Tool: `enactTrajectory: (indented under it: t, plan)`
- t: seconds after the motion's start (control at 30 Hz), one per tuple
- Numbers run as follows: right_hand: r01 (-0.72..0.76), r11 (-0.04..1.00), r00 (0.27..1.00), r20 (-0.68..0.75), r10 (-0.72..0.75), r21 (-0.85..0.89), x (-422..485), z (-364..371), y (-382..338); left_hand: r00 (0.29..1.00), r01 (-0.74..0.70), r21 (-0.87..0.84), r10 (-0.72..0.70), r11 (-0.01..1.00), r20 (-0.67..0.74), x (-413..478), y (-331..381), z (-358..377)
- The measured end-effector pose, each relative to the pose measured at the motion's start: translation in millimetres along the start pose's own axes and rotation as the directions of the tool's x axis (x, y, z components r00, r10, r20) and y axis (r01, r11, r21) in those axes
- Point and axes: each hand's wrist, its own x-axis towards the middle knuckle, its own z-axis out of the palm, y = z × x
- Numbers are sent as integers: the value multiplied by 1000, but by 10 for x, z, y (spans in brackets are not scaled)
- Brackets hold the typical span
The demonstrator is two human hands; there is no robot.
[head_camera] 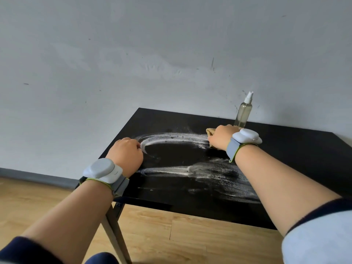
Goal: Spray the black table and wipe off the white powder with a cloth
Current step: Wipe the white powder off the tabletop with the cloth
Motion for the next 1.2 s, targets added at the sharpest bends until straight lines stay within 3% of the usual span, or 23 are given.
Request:
enactTrajectory:
  t: [0.23,0.4,0.7,0.8,0.97,1.2]
  plan:
    - [0,1000,1000,6,0,31,93,52,-457,999,-30,38,29,999,28,6,-26,-50]
    - [93,993,996,12,-94,68,68,0,-902,998,-66,66,65,996,6,-27,-42,-27]
    - [412,904,906,53,-419,111,-15,11,-1478,998,-65,80,64,995,10,-2,-68,-17]
    - [499,819,850,25,-526,283,-54,43,-1490,997,-67,76,65,995,34,-2,-74,-24]
    - [566,709,786,-17,-618,421,-80,93,-1248,995,-57,44,53,997,87,-45,-81,-68]
    - [570,714,787,-21,-616,406,-190,119,-877,1000,10,-28,-10,1000,2,-111,-247,-64]
